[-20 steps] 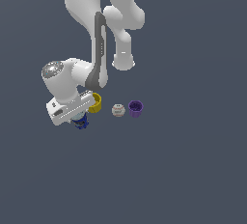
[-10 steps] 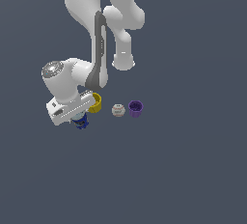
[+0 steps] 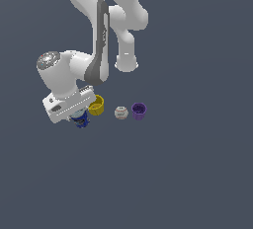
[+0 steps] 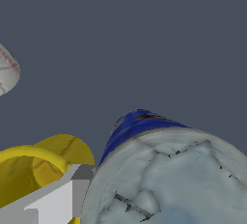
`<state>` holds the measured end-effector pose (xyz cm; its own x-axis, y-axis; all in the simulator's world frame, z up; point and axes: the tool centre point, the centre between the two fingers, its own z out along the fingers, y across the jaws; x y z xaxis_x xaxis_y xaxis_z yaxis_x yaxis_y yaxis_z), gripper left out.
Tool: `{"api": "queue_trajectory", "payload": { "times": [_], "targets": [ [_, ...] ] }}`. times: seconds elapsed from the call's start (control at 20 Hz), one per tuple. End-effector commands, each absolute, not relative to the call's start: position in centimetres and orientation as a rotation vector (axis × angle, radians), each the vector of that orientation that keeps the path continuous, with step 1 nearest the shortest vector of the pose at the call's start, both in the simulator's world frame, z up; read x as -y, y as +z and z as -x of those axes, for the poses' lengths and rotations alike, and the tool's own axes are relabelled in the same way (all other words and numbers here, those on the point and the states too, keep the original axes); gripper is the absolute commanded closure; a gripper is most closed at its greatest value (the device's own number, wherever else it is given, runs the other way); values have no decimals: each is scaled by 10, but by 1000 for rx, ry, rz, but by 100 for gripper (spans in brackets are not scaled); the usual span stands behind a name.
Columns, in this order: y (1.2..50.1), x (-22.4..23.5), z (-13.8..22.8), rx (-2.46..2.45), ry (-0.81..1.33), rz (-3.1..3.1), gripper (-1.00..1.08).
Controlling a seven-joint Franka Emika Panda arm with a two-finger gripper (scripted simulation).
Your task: Pick up a designated object from a clutter of objects.
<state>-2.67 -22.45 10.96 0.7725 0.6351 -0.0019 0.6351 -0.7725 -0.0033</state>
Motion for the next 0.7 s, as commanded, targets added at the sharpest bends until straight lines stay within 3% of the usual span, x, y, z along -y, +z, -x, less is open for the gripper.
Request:
{"api": "queue_trajectory", "payload": {
  "times": [0.0, 0.65],
  "targets": [
    [129, 226, 28, 1059, -1, 2958, 108],
    [263, 234, 43, 1058, 0, 2959, 108]
  ]
}}
